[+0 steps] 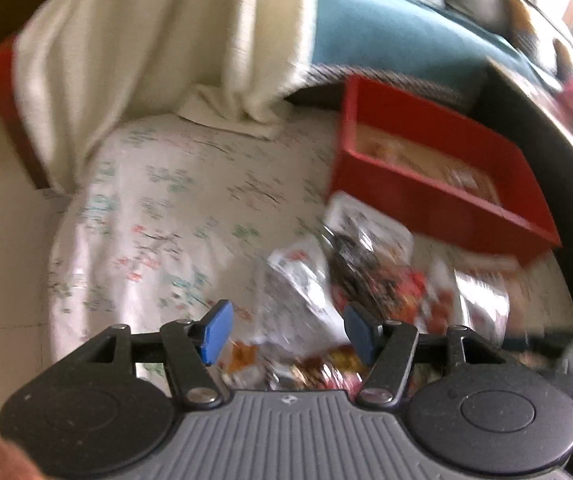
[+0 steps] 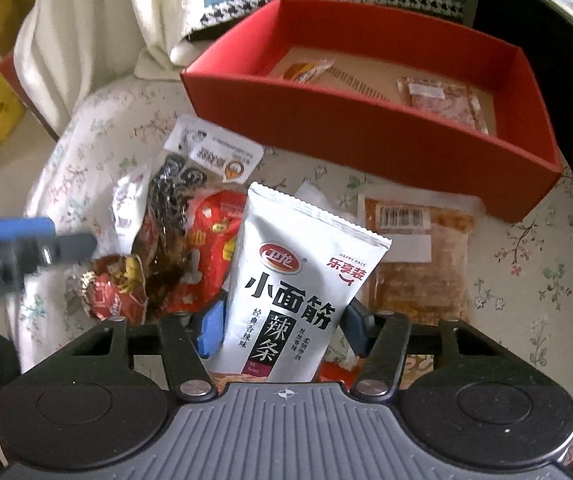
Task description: Organize snacks
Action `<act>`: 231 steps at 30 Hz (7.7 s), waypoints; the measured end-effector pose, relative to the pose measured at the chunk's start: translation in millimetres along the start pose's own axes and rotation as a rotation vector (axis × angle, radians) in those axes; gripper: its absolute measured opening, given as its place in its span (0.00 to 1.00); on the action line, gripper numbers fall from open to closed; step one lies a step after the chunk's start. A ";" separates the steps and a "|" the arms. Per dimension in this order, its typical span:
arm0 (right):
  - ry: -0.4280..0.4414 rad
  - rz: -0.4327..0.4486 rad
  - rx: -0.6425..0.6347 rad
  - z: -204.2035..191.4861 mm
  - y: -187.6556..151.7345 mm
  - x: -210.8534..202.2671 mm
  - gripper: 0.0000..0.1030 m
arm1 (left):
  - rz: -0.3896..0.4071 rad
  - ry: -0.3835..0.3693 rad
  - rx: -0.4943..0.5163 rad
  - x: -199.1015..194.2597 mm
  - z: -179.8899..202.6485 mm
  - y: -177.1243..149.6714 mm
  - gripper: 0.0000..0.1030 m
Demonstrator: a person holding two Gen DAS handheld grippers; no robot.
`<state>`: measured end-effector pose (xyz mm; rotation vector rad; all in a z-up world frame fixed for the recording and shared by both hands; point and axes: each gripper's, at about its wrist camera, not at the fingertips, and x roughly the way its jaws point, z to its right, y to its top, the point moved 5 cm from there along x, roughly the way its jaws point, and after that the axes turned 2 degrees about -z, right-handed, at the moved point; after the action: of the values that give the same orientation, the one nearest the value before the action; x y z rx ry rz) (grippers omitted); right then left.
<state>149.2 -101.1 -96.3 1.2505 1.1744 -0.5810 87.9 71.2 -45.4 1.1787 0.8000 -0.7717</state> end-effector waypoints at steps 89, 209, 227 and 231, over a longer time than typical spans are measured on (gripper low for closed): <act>-0.029 -0.030 -0.100 -15.2 -8.0 -2.4 0.57 | -0.135 -0.042 0.306 9.5 37.7 -78.0 0.39; -0.157 0.126 0.076 101.5 149.7 12.8 0.74 | 0.173 -0.045 0.162 70.9 102.7 129.7 0.54; -0.094 0.143 0.039 66.3 84.8 -28.2 0.79 | 0.064 -0.010 0.164 36.4 48.1 58.7 0.56; -0.070 0.149 0.023 56.2 68.6 -39.7 0.79 | 0.031 0.024 0.096 35.8 26.8 43.9 0.59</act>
<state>214.5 -143.5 -38.3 1.3144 1.0097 -0.5239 147.0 50.6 -49.9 1.2859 0.7696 -0.7785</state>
